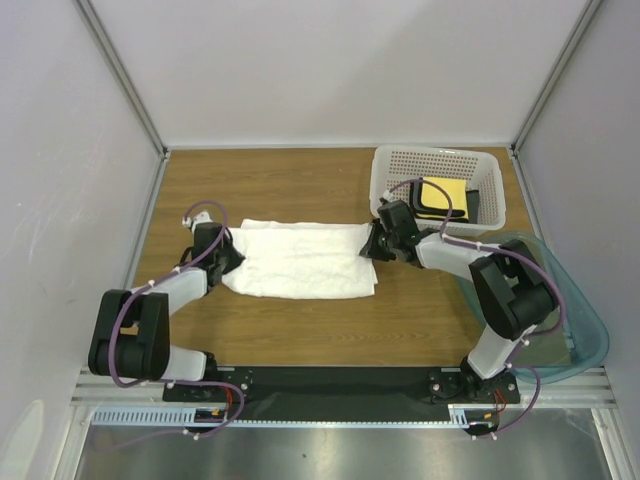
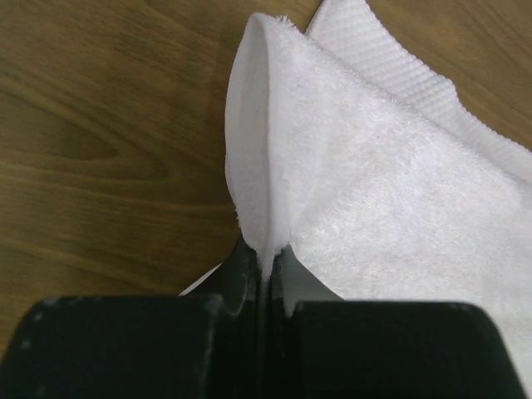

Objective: Fold and stack the towels
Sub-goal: Neatly place the folded towel into the bin

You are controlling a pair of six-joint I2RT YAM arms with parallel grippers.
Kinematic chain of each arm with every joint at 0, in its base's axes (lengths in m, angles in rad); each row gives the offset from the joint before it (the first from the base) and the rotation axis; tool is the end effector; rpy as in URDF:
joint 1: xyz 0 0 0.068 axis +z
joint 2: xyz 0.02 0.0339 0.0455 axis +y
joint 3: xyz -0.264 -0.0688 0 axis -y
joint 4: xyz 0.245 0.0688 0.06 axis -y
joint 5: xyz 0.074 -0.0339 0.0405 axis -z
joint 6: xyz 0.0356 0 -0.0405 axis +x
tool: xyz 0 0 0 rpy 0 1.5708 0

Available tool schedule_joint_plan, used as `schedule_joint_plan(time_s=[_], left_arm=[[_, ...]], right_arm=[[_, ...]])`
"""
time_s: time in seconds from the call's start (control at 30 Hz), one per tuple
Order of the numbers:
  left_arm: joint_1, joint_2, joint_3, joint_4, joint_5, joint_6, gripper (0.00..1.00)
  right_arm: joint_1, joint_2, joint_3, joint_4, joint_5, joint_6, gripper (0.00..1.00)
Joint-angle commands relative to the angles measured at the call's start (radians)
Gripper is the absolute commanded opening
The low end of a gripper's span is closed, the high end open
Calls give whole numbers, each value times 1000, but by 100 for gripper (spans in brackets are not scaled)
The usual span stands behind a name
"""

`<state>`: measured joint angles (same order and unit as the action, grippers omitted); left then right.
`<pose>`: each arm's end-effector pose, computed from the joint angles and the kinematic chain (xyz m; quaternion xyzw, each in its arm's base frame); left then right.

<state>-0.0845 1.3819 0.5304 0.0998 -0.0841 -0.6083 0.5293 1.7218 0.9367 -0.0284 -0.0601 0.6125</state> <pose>0.2563 -0.0187 0.1533 -0.2535 0.8809 -0.0988 0.3873 0.3016 0.1789 0.1641 0.0275 0.9284 0.2232 0.2958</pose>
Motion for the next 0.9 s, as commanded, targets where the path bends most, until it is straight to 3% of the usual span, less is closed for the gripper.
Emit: schedule_joint_plan(time_s=[0.0,0.27,0.5,0.67,0.87], left_arm=[[3,-10,42,77,32,13,0],[2,-178,118,6,18,-5,0],[-27,-212,438,-92,27,19,0],[-84,-37,715,-158,41,36,0],[-220,225,1026,-202,33,30,0]], right_arm=[[8,-116,83,-54,26,-57,0],[-17,-212,264,-137,60,-149,0],[-217,-197,500,-185,-145,-166,0],[-363,-127,762,-289,-216,-220,0],[-560,-61,887,-416,-221,-273,0]])
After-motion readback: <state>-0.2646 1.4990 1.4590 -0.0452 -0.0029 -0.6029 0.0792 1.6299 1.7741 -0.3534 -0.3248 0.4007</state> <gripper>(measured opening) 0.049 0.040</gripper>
